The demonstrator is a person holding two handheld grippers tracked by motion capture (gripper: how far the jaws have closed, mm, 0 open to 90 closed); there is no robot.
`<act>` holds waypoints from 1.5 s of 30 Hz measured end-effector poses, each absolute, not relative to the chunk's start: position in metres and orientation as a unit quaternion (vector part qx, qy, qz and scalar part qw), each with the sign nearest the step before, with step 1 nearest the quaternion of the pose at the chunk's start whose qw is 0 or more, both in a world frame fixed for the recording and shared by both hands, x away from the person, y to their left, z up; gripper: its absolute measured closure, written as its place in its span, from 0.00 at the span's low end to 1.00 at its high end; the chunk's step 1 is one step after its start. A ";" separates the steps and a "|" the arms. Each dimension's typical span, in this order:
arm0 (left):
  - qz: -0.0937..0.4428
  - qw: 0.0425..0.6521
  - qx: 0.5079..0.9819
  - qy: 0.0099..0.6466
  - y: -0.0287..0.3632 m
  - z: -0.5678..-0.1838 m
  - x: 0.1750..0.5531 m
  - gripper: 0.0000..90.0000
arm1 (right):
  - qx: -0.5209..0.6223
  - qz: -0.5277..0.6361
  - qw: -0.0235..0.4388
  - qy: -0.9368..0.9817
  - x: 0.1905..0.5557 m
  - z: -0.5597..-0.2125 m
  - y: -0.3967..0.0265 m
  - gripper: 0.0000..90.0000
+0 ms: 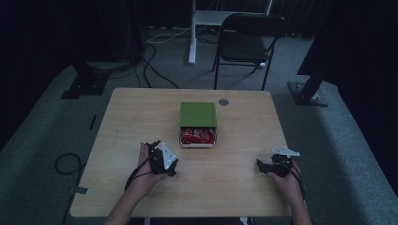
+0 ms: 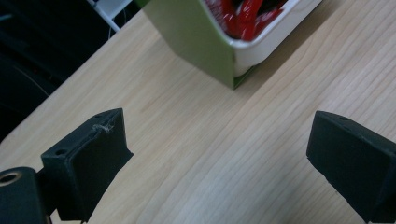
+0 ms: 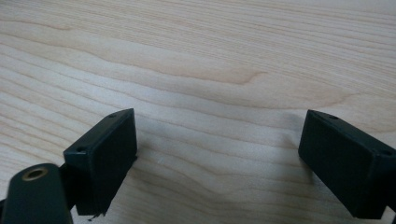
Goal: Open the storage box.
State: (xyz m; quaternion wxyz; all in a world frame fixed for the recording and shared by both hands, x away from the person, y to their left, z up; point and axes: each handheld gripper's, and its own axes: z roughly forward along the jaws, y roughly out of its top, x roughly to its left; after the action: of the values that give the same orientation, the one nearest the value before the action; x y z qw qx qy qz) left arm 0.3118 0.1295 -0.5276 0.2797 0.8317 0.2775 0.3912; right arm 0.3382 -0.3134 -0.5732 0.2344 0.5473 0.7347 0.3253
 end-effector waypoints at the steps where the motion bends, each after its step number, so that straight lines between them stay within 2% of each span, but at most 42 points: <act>1: 0.392 0.279 0.833 0.274 0.128 -0.528 0.312 0.07 | 0.547 0.325 0.234 0.735 0.338 -0.573 -0.313 0.12; 32: 0.436 0.239 0.856 0.139 0.076 -0.532 0.311 0.07 | 0.547 0.325 0.234 0.735 0.338 -0.573 -0.313 0.12; 39: 0.442 0.240 0.860 0.092 0.067 -0.533 0.312 0.19 | 0.547 0.325 0.234 0.735 0.338 -0.573 -0.313 0.12; 45: 0.433 0.229 0.869 0.072 0.057 -0.535 0.315 0.22 | 0.547 0.325 0.234 0.735 0.338 -0.573 -0.313 0.12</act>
State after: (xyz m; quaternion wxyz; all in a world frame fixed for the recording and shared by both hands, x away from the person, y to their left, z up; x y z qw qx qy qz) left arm 0.3145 0.0574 -0.5348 0.2291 0.8689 0.0720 0.4329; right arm 0.3382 -0.3134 -0.5732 0.2343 0.5474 0.7346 0.3254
